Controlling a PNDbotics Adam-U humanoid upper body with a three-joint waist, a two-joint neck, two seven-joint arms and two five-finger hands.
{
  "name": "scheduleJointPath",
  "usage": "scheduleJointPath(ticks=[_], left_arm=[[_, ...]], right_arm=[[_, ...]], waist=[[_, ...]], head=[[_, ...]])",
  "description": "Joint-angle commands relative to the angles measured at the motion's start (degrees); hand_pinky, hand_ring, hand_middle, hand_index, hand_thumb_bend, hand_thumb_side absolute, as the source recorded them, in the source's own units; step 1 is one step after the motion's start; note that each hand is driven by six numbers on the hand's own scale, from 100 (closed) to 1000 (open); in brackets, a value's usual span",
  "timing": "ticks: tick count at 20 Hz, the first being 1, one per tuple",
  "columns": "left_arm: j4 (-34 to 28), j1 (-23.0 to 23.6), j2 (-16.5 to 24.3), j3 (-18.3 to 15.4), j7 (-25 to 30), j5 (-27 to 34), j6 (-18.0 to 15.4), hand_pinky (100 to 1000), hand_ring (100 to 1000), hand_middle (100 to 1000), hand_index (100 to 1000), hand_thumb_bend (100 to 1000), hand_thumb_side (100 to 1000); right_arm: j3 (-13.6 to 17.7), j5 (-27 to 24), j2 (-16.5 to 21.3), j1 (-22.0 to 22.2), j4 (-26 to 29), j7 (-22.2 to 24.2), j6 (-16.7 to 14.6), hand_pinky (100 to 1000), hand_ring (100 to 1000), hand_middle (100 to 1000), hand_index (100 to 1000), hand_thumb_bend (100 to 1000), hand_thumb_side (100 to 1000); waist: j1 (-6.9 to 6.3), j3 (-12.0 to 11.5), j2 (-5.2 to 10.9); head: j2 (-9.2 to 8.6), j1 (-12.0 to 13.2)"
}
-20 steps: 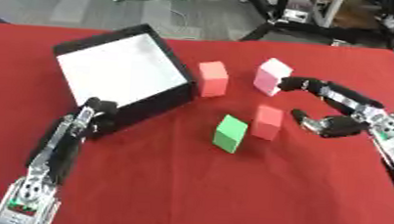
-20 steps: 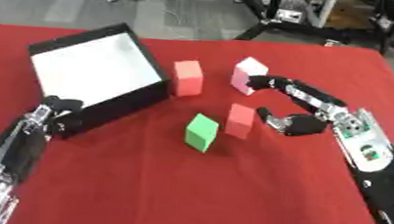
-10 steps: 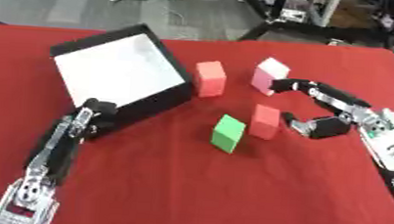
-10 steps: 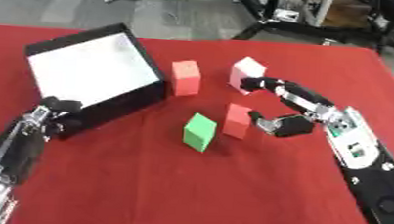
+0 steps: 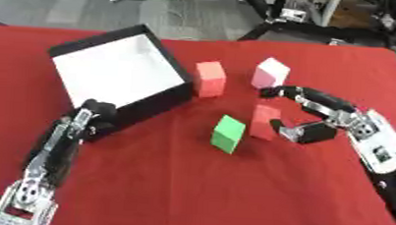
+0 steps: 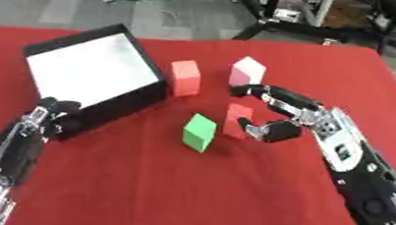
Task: Pick up objects on the table and place them in the box.
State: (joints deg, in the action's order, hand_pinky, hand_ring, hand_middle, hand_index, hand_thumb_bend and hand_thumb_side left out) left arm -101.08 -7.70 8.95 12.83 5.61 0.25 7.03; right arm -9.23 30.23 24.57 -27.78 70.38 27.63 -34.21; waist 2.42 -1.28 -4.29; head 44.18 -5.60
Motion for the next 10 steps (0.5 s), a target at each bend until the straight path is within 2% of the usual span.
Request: scheduleJointPath(ticks=[1,7,10], left_arm=[[-1.2,-0.8,-0.1,0.3,0.3,0.1,-0.1,815,997,754,678,100,882],[-1.2,-0.9,-0.1,0.3,0.3,0.2,-0.1,814,998,753,677,100,882],[-1.2,-0.8,-0.1,0.3,0.3,0.1,0.0,814,999,753,677,100,882]], right_arm=[[0.2,2.9,0.5,-1.2,-0.5,-1.4,0.3,999,898,872,995,100,519],[0.5,8.4,-0.1,-1.2,-2.5,-4.9,1.2,992,894,868,994,100,516],[0.6,11.2,-0.3,-1.2,-3.3,-6.7,1.4,988,895,871,993,100,455]], waist=[[-0.85,-0.1,0.95],[-0.90,-0.1,0.95],[-0.93,0.0,0.94]], head=[[-0.07,-0.1],[-0.07,-0.2],[-0.07,-0.3]])
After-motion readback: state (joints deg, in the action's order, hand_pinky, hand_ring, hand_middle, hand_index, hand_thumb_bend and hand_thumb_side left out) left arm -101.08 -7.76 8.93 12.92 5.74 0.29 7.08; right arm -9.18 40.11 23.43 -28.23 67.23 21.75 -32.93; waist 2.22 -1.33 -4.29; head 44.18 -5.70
